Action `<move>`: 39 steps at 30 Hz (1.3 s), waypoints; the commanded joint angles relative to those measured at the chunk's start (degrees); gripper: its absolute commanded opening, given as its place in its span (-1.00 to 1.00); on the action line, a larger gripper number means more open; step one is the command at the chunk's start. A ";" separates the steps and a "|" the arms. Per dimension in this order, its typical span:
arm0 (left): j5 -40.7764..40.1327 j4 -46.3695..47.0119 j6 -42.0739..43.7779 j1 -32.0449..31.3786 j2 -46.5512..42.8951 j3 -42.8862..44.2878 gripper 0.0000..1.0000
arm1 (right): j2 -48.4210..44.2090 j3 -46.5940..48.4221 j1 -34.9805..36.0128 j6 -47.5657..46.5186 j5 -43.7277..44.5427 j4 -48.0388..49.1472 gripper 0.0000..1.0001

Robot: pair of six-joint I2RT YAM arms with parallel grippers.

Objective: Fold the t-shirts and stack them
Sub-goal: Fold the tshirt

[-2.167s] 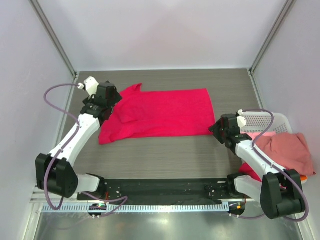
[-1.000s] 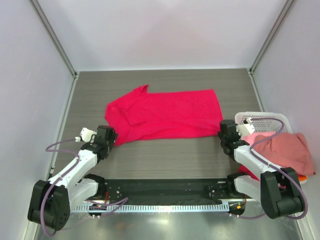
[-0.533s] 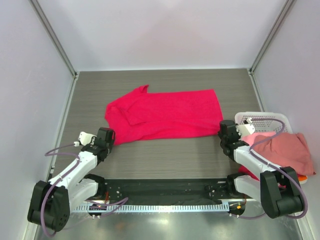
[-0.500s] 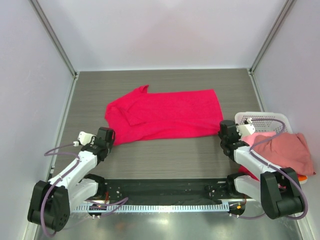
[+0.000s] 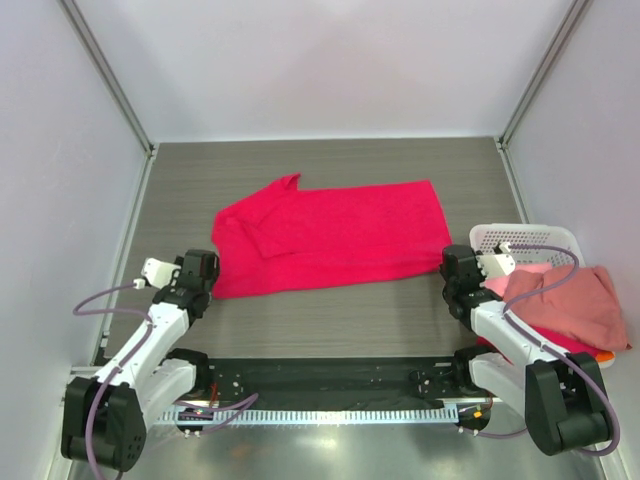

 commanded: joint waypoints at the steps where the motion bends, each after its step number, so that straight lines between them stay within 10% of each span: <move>1: 4.23 1.19 2.23 0.28 -1.55 -1.46 0.29 | 0.79 -0.10 -0.24 1.22 3.78 0.57 -0.98; 13: 11.55 0.84 -0.14 -0.42 -6.30 -5.33 0.28 | 0.09 -0.18 -0.24 0.95 3.96 0.66 -0.98; 24: 11.98 8.39 -0.23 -0.51 2.04 -6.47 -0.17 | -0.08 -0.27 -0.32 1.04 3.52 0.75 -0.98; 27: 11.72 10.06 1.86 -0.51 3.45 -6.65 -0.98 | -0.08 -0.27 -0.24 1.13 3.61 0.66 -0.98; 29: 10.85 11.82 3.71 -0.42 3.28 -6.39 -1.00 | -0.08 -0.01 -0.24 0.60 3.87 0.05 -0.98; 39: 11.62 0.77 9.78 3.96 7.66 17.02 -1.00 | 3.79 18.78 -0.24 -2.55 3.96 -17.43 -0.98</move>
